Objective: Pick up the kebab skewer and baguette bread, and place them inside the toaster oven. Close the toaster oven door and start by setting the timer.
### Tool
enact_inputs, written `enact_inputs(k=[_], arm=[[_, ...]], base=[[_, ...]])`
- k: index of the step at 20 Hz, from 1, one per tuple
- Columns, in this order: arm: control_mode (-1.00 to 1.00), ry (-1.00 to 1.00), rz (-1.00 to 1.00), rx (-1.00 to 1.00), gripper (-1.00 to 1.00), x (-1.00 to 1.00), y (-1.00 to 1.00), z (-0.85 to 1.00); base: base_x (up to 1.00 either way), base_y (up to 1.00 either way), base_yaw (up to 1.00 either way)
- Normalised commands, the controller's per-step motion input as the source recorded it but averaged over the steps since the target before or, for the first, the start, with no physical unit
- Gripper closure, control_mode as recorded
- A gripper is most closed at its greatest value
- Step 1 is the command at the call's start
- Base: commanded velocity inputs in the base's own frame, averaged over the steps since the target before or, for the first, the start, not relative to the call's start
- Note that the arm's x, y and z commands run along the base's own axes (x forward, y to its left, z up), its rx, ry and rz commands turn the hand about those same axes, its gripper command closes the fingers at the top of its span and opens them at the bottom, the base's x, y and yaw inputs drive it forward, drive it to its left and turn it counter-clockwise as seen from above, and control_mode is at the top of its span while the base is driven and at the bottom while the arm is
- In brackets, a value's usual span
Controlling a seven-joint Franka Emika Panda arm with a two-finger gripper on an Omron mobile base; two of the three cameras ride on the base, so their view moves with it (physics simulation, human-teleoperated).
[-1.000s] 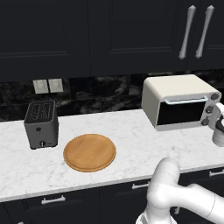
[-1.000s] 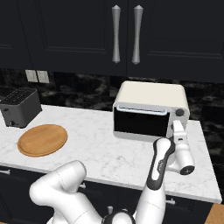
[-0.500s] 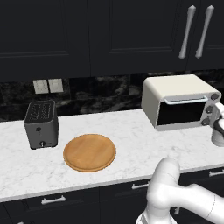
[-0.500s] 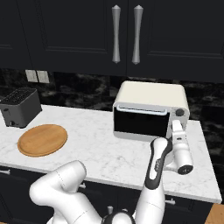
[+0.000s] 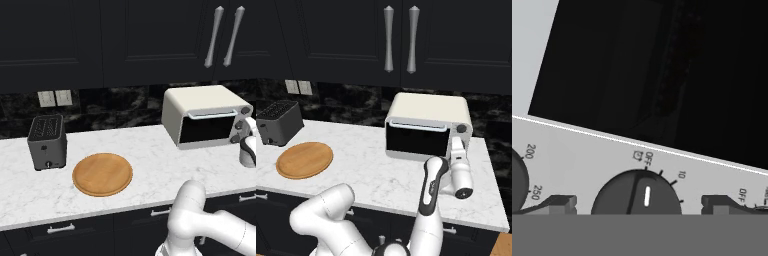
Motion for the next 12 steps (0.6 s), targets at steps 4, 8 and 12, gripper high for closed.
enact_inputs(k=[4, 8, 12], arm=[[-1.0, 0.0, 0.0, 0.0, 1.0, 0.0, 0.0, 0.0], [-1.0, -0.02, 0.0, 0.0, 1.0, 0.0, 0.0, 0.02], [-1.0, -0.02, 0.0, 0.01, 1.0, 0.0, 0.0, 0.0]], base=[[0.0, 0.0, 0.0], [0.0, 0.0, 0.0], [0.0, 0.0, 0.0]])
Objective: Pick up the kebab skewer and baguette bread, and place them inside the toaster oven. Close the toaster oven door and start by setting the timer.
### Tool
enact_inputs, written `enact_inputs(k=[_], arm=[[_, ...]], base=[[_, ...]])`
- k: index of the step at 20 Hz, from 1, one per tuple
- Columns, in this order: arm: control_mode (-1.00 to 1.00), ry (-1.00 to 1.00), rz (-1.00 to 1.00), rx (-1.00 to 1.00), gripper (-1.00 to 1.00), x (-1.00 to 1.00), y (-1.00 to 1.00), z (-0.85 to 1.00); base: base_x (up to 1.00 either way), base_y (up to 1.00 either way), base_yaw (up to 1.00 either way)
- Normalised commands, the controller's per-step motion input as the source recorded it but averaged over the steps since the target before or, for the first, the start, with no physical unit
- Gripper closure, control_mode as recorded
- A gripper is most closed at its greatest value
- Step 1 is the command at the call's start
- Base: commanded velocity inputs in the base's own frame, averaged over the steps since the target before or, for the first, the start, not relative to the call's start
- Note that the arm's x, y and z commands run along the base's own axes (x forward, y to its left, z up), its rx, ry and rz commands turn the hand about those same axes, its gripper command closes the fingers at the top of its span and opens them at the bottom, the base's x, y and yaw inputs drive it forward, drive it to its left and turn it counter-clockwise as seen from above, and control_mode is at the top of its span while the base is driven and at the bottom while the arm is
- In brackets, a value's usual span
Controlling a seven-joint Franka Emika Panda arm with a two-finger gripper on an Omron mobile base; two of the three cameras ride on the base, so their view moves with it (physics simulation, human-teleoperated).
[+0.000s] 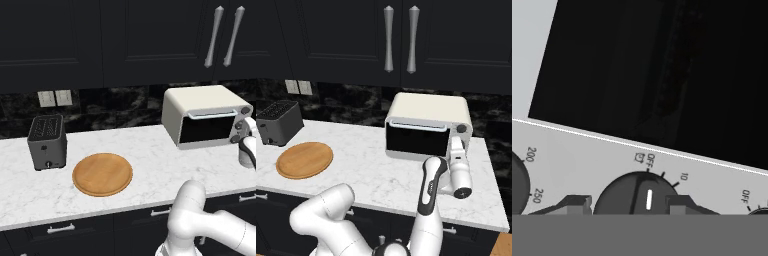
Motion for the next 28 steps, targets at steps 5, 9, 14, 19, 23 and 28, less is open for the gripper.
enact_inputs(k=[5, 9, 14, 19, 23, 28], arm=[[-1.0, -0.01, 0.0, 0.05, 1.0, 0.13, 0.0, 0.17], [-1.0, 0.0, 0.0, 0.09, 1.0, 0.05, 0.0, 0.32], [-1.0, 0.0, 0.0, 0.08, 1.0, 0.0, 0.0, 0.27], [-1.0, 0.0, 0.0, 0.05, 1.0, 0.0, 0.0, 0.18], [-1.0, 0.0, 0.0, 0.02, 1.0, -0.08, 0.0, 0.17], [-1.0, 0.0, 0.02, 0.0, 1.0, -0.24, 0.0, 0.21]], base=[[0.0, 0.0, 0.0], [0.0, 0.0, 0.0], [0.0, 0.0, 0.0], [0.0, 0.0, 0.0], [0.0, 0.0, 0.0], [0.0, 0.0, 0.0]])
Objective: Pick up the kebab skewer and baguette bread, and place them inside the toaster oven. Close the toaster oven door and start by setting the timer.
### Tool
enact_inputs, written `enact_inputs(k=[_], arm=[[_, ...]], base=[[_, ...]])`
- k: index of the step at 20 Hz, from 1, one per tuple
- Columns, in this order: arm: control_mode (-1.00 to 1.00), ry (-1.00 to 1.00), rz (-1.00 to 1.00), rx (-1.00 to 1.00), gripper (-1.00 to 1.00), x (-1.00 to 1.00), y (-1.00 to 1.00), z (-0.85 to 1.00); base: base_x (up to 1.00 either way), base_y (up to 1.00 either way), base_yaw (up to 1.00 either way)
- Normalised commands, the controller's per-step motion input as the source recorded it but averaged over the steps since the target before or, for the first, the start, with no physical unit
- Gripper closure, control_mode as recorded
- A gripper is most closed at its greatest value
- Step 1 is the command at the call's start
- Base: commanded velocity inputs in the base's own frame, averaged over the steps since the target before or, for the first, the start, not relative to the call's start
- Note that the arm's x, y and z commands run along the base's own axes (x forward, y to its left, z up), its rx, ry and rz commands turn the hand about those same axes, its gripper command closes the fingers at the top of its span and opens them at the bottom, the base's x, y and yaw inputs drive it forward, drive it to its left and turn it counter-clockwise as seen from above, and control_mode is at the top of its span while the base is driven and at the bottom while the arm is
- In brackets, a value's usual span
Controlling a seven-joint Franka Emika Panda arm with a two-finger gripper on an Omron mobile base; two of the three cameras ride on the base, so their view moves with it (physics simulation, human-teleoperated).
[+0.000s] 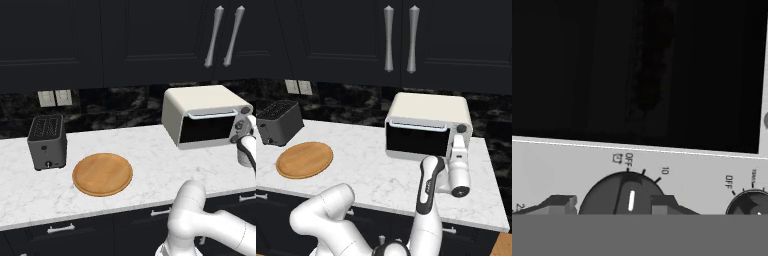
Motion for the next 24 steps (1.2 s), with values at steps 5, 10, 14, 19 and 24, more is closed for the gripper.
enact_inputs(k=[5, 10, 14, 19, 24], arm=[[-1.0, 0.03, 0.03, 0.06, 1.0, -0.22, 0.0, 0.24], [-1.0, 0.12, 0.0, 0.17, 1.0, -0.08, 0.0, 0.28], [-1.0, 0.14, 0.0, 0.16, 1.0, 0.0, 0.0, 0.32], [-1.0, 0.12, 0.0, 0.17, 1.0, 0.0, 0.0, 0.13], [-1.0, 0.11, 0.0, 0.23, 1.0, 0.0, 0.0, 0.0]], base=[[0.0, 0.0, 0.0], [0.0, 0.0, 0.0], [0.0, 0.0, 0.0], [0.0, 0.0, 0.0], [0.0, 0.0, 0.0]])
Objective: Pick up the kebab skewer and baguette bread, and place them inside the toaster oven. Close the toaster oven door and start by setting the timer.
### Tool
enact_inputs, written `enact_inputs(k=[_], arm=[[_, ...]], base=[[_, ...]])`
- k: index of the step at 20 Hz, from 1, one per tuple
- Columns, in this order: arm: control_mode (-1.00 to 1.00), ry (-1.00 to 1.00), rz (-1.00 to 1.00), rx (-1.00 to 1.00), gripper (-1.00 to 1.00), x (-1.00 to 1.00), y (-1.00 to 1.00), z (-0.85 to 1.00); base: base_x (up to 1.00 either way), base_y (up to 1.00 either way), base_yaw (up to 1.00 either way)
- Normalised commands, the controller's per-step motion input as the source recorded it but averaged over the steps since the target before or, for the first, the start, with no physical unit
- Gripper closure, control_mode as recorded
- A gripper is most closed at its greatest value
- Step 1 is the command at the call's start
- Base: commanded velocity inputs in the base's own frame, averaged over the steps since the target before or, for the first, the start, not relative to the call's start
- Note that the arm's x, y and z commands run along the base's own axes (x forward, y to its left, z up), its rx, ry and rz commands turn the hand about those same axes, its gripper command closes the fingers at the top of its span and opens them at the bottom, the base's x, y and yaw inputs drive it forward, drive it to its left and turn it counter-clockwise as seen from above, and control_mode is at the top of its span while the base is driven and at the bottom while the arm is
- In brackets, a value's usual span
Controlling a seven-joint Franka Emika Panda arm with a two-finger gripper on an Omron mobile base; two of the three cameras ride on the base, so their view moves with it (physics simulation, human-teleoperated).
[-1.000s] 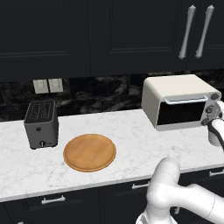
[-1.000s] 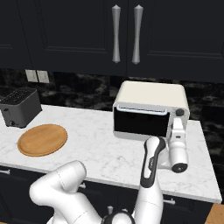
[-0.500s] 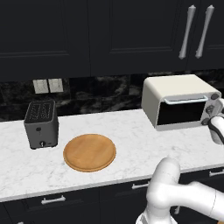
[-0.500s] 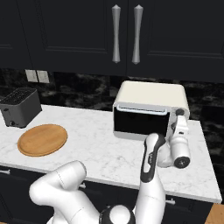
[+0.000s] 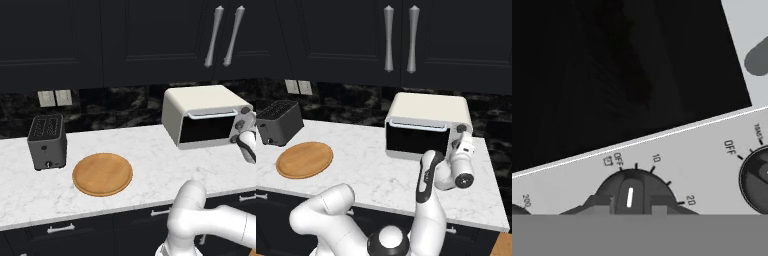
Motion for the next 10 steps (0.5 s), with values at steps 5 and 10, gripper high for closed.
enact_inputs(k=[5, 10], arm=[[-1.0, 0.1, 0.0, 0.31, 1.0, 0.0, 0.06, 0.0], [-1.0, 0.15, 0.0, 0.35, 1.0, 0.0, 0.07, 0.0]], base=[[0.0, 0.0, 0.0], [0.0, 0.0, 0.0]])
